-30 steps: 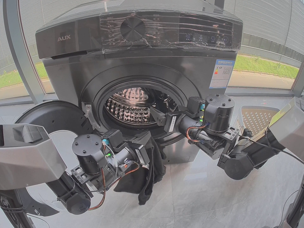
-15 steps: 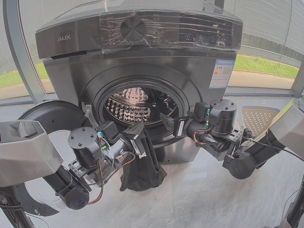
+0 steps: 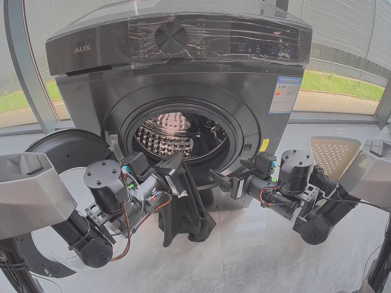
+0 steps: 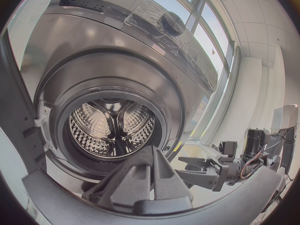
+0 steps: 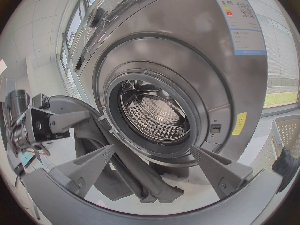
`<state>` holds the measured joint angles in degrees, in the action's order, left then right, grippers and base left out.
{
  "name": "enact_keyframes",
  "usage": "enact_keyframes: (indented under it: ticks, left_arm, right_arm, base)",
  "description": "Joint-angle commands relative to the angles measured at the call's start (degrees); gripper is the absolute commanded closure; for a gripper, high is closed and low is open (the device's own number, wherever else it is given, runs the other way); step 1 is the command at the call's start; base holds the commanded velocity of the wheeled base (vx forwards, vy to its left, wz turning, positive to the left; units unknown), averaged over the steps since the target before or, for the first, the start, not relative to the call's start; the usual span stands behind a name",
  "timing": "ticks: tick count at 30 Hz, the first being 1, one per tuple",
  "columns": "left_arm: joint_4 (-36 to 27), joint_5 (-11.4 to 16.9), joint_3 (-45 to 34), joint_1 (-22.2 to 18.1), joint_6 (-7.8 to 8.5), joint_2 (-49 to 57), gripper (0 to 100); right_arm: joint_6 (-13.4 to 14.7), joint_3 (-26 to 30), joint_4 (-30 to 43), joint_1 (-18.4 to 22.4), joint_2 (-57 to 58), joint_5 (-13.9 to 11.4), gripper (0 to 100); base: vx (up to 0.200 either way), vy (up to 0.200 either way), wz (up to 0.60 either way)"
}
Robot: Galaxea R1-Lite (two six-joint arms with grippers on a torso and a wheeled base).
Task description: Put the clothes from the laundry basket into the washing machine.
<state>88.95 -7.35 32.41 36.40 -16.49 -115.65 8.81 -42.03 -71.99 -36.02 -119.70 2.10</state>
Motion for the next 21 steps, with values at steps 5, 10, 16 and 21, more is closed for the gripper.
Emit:
enact_keyframes:
  ticks: [5,10,16,21]
  left_arm:
    - [0.08,-2.49,3.18,-0.45,2.26,0.43,100]
    - [0.08,-2.84,3.88,-0.45,3.84,0.43,100]
    - [-0.01,-2.84,4.50,-0.28,3.93,0.34,100]
    - [-0.01,-2.84,4.59,-0.28,4.10,0.52,100]
  right_arm:
    - [-2.40,5.38,-8.08,-0.89,-9.32,-1.31,0]
    - [-2.31,5.38,-8.35,-1.42,-9.76,-1.48,0]
    - [-2.22,5.73,-9.49,-1.86,-11.08,-2.71,0]
    - [-2.31,5.03,-10.72,-1.95,-14.16,-3.06,0]
  base:
    - [0.000,0.000,0.00]
    - [0.000,0.000,0.00]
    - [0.000,0.000,0.00]
    - [0.000,0.000,0.00]
